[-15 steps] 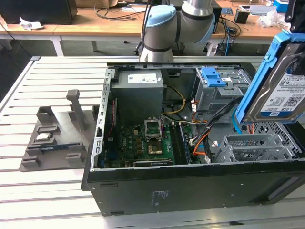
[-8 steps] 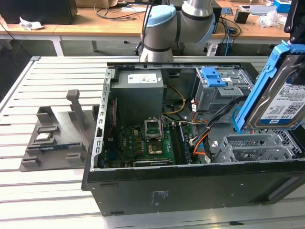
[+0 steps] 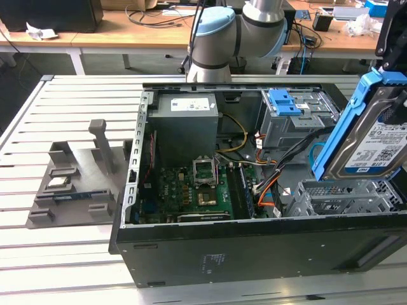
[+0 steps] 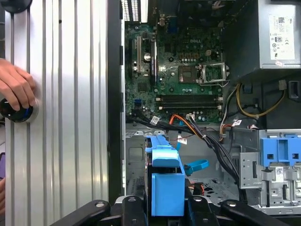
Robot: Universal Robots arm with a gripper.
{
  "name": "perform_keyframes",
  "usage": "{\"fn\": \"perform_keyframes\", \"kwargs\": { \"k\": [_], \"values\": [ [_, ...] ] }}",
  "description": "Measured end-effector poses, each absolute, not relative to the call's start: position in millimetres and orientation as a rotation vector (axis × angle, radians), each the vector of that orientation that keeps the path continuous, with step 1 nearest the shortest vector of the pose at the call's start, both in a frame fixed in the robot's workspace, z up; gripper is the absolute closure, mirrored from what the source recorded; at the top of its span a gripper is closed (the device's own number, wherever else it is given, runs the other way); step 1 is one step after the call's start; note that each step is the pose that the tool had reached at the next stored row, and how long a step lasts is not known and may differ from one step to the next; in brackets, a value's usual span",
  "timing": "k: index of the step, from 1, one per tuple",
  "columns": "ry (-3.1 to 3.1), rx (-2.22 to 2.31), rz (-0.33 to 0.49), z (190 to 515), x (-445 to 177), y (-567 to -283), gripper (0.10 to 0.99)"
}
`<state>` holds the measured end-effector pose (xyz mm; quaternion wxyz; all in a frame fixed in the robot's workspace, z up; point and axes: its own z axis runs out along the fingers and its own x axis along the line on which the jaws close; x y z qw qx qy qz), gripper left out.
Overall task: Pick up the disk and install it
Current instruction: 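Pick up the disk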
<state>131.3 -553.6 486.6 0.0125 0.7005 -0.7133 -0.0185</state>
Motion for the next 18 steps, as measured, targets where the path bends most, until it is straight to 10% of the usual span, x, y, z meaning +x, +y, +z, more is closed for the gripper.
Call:
{"fn": "perform_keyframes", "kwargs": {
  "k": [18],
  "values": [
    [-2.205,2.201,-0.057,463,136,-548,0.718]
  ]
}}
